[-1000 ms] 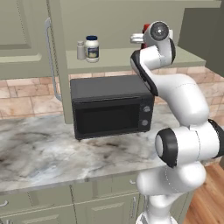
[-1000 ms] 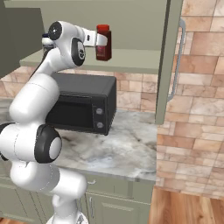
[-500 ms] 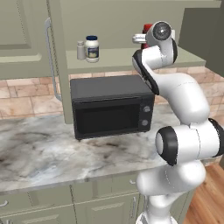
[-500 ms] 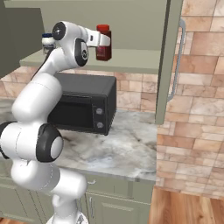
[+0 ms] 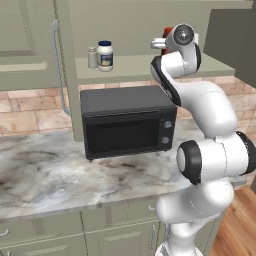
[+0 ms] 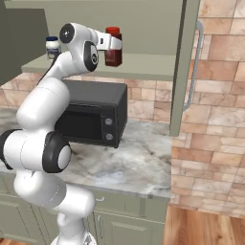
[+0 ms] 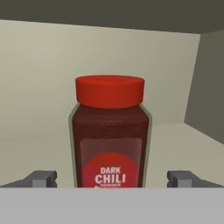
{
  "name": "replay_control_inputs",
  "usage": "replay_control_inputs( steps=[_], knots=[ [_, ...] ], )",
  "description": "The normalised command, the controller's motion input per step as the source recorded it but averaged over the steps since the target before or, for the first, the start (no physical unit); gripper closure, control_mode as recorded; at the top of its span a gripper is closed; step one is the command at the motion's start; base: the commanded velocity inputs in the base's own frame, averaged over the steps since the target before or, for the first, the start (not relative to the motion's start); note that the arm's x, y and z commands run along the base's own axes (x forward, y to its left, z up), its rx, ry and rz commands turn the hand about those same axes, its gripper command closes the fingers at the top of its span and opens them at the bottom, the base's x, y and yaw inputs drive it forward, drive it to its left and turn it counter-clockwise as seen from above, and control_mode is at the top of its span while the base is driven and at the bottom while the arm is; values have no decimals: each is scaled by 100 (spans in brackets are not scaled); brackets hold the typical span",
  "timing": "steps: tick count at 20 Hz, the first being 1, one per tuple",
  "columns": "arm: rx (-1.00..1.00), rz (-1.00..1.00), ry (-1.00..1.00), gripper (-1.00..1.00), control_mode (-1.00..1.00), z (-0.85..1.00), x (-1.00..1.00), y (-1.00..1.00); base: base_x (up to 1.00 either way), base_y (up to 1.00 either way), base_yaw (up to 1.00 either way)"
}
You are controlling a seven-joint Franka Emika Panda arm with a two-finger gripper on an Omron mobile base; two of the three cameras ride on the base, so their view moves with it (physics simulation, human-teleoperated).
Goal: Collect the paprika, mayonnaise, and shaker from the cabinet and place them next to the stove.
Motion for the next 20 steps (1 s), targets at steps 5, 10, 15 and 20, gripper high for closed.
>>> replay_control_inputs(
  steps=[5,10,15,20],
  knots=[
    [0,0,1,-100,-100,-1,1,-10,0,0,0],
    [0,0,2,-100,-100,0,12,0,0,0,0],
    [0,0,3,-100,-100,0,16,0,0,0,0],
    [0,0,2,-100,-100,0,9,-2,0,0,0]
  ],
)
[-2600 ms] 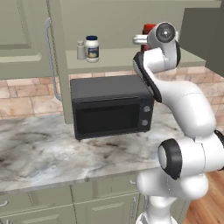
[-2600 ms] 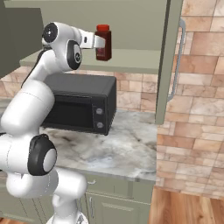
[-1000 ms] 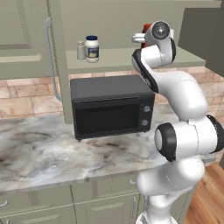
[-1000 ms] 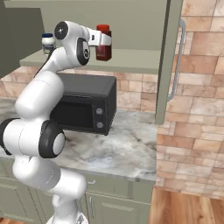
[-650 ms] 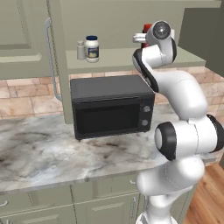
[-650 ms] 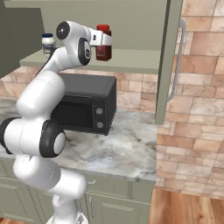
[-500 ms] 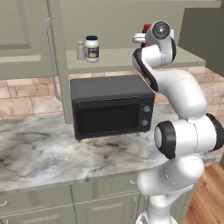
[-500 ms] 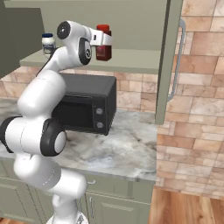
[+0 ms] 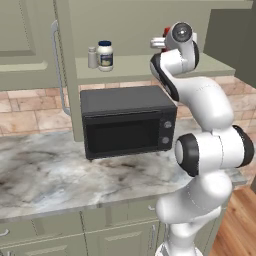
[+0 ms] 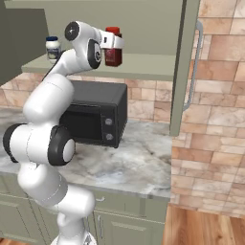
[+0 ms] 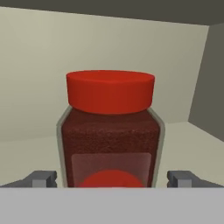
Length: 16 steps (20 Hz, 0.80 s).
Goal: Collect the paprika, mayonnaise, and shaker from the cabinet and place them next to the stove.
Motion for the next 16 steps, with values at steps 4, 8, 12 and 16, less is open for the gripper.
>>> replay_control_inputs(
  steps=[4,8,12,16],
  knots=[
    [0,0,2,-100,-100,0,10,-2,0,0,0],
    [0,0,3,-100,-100,0,9,-1,0,0,0],
    [0,0,2,-100,-100,0,1,-6,0,0,0],
    [0,0,1,-100,-100,0,0,-7,0,0,0]
  ],
)
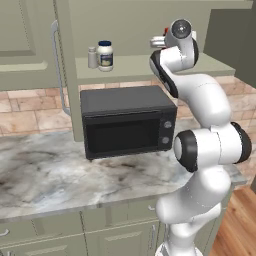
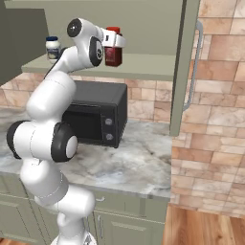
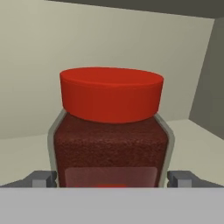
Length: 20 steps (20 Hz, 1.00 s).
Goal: Collect the paprika, mayonnaise, and shaker from the cabinet and place them next to the stove.
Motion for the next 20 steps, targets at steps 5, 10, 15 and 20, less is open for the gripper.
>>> replay_control_inputs(
  steps=[5,10,15,20],
  knots=[
    [0,0,2,100,-100,0,6,-1,0,0,0],
    [0,0,1,100,-100,0,8,0,0,0,0],
    [0,0,0,100,-100,0,0,0,0,0,0],
    [0,0,0,100,-100,-1,-8,0,0,0,0]
  ],
)
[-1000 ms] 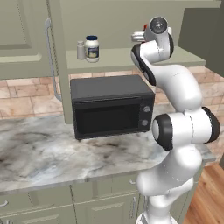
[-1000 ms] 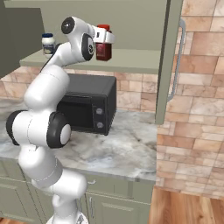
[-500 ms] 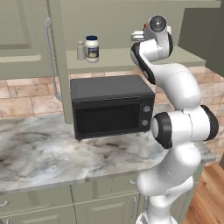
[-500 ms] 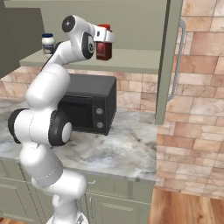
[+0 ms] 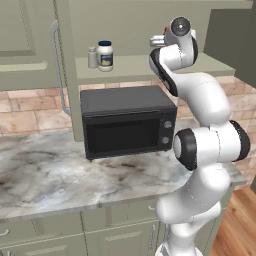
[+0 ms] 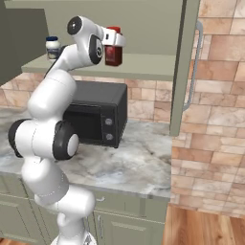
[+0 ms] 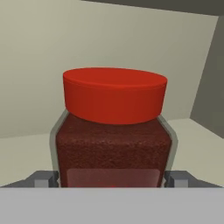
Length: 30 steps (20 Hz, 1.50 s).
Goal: Collect the paprika, mayonnaise, and shaker from the cabinet and place them next to the stove.
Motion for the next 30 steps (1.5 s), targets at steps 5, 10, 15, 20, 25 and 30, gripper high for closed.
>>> replay_control_inputs(
  steps=[5,10,15,20,25,30],
  knots=[
    [0,0,-1,100,-100,-8,-49,0,0,0,0],
    [0,0,-1,100,-100,-5,-58,0,0,0,0],
    [0,0,0,100,-100,-1,-73,0,0,0,0],
    [0,3,0,100,-100,0,-83,0,0,0,0],
    [0,8,0,100,-100,0,-83,7,0,0,0],
    [0,9,2,100,-100,0,-81,10,0,0,0]
  ],
)
